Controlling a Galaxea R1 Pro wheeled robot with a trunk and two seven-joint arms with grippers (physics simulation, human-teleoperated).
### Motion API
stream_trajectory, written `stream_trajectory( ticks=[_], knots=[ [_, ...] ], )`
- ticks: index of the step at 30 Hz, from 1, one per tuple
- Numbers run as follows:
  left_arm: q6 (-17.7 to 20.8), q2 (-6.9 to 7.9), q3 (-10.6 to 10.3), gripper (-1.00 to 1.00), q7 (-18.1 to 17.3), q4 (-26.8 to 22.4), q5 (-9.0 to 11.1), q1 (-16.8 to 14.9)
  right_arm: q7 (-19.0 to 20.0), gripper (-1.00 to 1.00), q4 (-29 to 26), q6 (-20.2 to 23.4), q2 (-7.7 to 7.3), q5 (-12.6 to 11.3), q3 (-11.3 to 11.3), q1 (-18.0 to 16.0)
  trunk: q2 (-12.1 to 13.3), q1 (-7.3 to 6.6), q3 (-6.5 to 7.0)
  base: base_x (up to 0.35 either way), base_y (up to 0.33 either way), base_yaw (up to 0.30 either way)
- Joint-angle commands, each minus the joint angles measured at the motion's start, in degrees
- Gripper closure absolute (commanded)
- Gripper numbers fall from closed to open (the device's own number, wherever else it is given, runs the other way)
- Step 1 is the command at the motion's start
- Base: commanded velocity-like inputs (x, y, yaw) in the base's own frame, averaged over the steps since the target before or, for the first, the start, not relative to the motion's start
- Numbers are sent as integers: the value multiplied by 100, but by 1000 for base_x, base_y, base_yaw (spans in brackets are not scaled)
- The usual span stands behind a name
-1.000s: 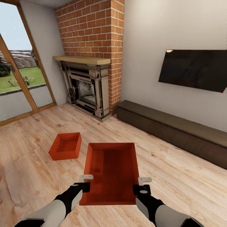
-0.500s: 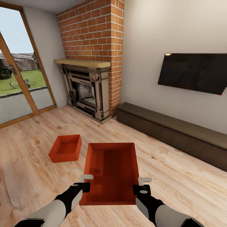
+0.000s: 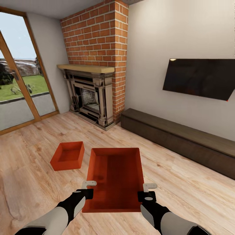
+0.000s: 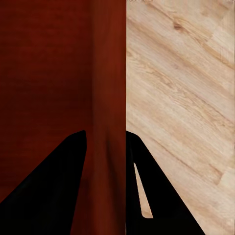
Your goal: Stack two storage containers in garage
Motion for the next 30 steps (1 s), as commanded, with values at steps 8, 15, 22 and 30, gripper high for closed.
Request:
stream_trajectory(
  ticks=[8,15,22,30],
  knots=[
    [42,80,291,100,79,-21,-95,-5,-48,100,70,-21,-6,-4,-50,-4,-10,3,62,0,0,0],
    [42,77,291,100,79,-21,-95,-6,-48,100,70,-21,-8,-4,-50,-5,-10,3,124,0,0,0],
    [42,78,291,100,79,-21,-95,-5,-48,100,70,-21,-6,-4,-50,-5,-10,3,187,0,0,0],
    [42,76,291,100,79,-21,-95,-6,-46,100,70,-21,-6,-4,-50,-5,-10,3,258,0,0,0]
  ],
)
